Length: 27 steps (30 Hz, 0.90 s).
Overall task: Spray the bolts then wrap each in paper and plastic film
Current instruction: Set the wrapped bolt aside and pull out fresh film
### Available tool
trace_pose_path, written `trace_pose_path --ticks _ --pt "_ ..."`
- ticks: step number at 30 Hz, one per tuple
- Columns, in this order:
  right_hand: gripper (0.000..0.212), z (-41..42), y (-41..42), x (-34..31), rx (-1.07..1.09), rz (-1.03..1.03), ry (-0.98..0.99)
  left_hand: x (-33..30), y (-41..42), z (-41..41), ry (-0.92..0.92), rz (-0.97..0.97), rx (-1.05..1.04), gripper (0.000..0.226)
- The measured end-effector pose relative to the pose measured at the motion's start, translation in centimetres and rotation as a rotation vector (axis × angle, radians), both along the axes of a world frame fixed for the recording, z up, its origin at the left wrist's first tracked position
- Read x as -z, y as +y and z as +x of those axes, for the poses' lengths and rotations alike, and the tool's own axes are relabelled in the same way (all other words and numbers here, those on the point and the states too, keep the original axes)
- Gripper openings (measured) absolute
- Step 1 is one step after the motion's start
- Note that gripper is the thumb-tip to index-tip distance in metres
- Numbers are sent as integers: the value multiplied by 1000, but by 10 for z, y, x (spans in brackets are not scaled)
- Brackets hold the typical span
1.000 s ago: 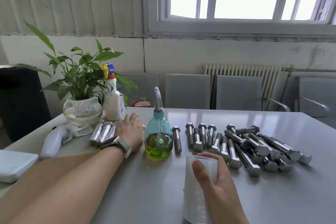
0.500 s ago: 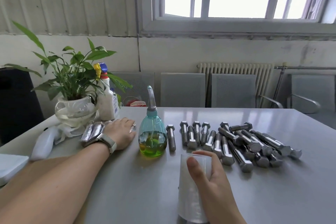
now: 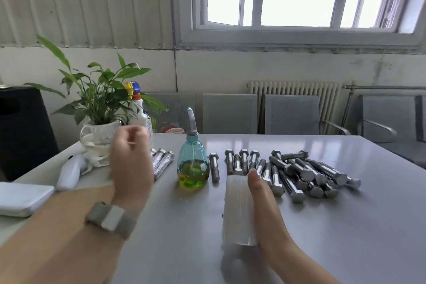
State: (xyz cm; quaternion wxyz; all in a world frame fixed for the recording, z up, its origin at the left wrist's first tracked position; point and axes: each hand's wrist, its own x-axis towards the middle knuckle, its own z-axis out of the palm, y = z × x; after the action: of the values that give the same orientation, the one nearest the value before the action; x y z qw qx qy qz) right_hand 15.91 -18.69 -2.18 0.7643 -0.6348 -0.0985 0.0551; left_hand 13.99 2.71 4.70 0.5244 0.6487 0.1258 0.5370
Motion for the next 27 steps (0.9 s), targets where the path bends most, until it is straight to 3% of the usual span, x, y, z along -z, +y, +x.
trace_pose_path --ticks 3,6,10,20,24,27 --pt "51 -3 -1 -2 20 16 -47 25 -49 -19 300 222 327 15" --pt "49 -3 -1 -2 57 -39 -161 47 -69 -25 417 356 386 15" --pt "40 -1 1 3 38 -130 -281 59 -70 -27 416 432 472 18" --pt "45 3 1 11 92 -241 -408 62 -68 -32 414 428 443 5" --pt "43 4 0 10 111 -261 -398 60 -70 -35 438 454 419 8" --pt "49 7 0 9 80 -142 -289 61 -69 -37 478 486 397 9"
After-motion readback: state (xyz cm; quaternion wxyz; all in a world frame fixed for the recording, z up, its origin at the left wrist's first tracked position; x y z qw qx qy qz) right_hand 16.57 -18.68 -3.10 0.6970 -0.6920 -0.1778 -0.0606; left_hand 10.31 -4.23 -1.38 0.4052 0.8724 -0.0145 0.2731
